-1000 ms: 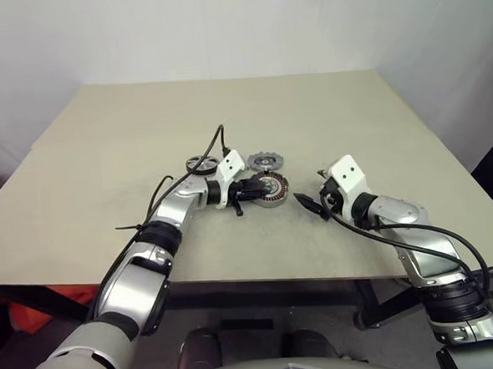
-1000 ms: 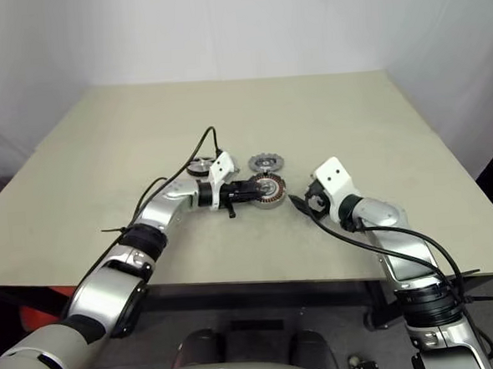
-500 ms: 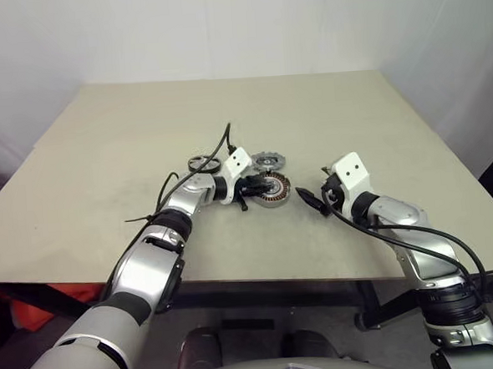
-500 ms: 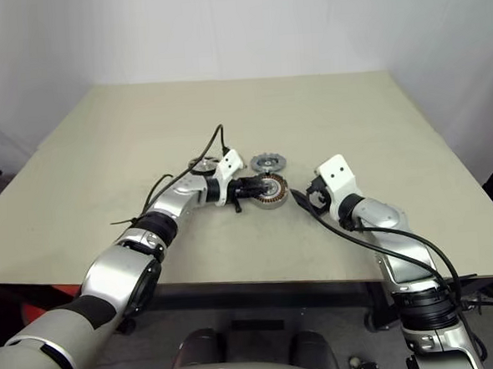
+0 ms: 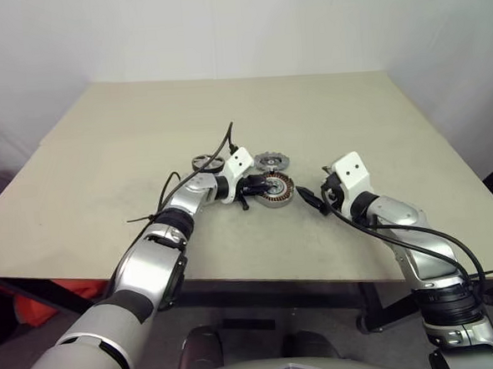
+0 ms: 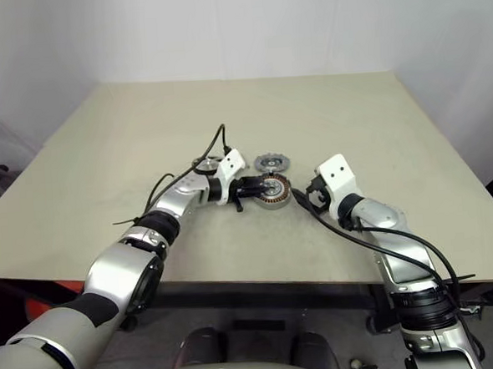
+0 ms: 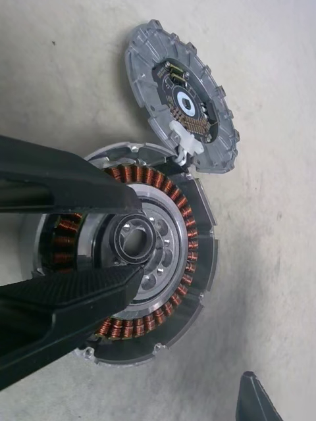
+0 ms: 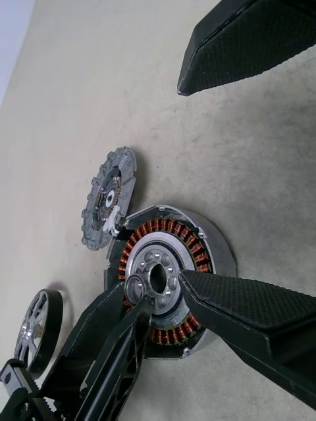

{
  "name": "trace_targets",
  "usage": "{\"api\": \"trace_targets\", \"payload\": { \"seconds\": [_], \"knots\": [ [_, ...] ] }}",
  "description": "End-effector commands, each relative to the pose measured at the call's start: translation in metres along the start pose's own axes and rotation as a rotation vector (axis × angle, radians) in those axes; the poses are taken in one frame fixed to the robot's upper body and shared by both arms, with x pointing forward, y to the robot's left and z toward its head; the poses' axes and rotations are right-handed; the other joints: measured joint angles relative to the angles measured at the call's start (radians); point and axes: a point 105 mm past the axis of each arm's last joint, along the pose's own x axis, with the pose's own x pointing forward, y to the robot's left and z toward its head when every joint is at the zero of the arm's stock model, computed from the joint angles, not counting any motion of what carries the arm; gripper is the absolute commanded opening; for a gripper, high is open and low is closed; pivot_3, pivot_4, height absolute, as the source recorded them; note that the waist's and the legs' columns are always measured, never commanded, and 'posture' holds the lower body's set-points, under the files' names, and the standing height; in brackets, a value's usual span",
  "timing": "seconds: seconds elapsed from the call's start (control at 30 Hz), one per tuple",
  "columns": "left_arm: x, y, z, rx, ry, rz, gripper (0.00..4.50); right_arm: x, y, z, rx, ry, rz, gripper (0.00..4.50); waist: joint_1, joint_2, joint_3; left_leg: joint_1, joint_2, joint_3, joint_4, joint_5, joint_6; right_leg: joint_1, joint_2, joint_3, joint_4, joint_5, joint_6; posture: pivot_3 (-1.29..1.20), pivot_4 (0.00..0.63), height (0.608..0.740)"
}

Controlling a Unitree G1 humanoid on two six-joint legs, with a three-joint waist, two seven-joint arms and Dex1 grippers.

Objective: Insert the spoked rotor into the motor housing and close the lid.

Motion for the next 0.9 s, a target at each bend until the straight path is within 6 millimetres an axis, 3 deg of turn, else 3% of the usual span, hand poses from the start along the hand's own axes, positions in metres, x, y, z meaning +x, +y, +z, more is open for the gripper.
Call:
{"api": "trace_targets", "payload": {
  "seconds": [0.03, 0.6, 0.77, 0.9],
  "knots": [
    [0.002, 0.004, 0.017, 0.037, -0.029, 0.009, 0.78, 0.000, -0.003, 0.015, -0.021, -0.055, -0.012, 4.36, 0.000, 0.000, 0.000, 0.000, 0.000, 0.000, 0.000, 0.000, 0.000, 0.000, 0.000, 0.000, 0.000, 0.000, 0.000, 0.00, 0.000, 0.740],
    [0.007, 0.003, 0.018, 0.028, -0.014, 0.009, 0.78, 0.000, -0.005, 0.014, -0.021, -0.057, -0.025, 4.36, 0.000, 0.000, 0.000, 0.000, 0.000, 0.000, 0.000, 0.000, 0.000, 0.000, 0.000, 0.000, 0.000, 0.000, 0.000, 0.00, 0.000, 0.740],
    [0.006, 0.008, 0.016, 0.028, 0.003, 0.049, 2.44, 0.001, -0.004, 0.016, -0.026, -0.061, -0.022, 4.36, 0.000, 0.000, 0.000, 0.000, 0.000, 0.000, 0.000, 0.000, 0.000, 0.000, 0.000, 0.000, 0.000, 0.000, 0.000, 0.00, 0.000, 0.740],
    [0.003, 0.013, 0.024, 0.029, -0.039, 0.063, 2.44, 0.003, -0.003, 0.017, -0.029, -0.063, -0.015, 4.36, 0.000, 0.000, 0.000, 0.000, 0.000, 0.000, 0.000, 0.000, 0.000, 0.000, 0.000, 0.000, 0.000, 0.000, 0.000, 0.00, 0.000, 0.740]
  ]
}}
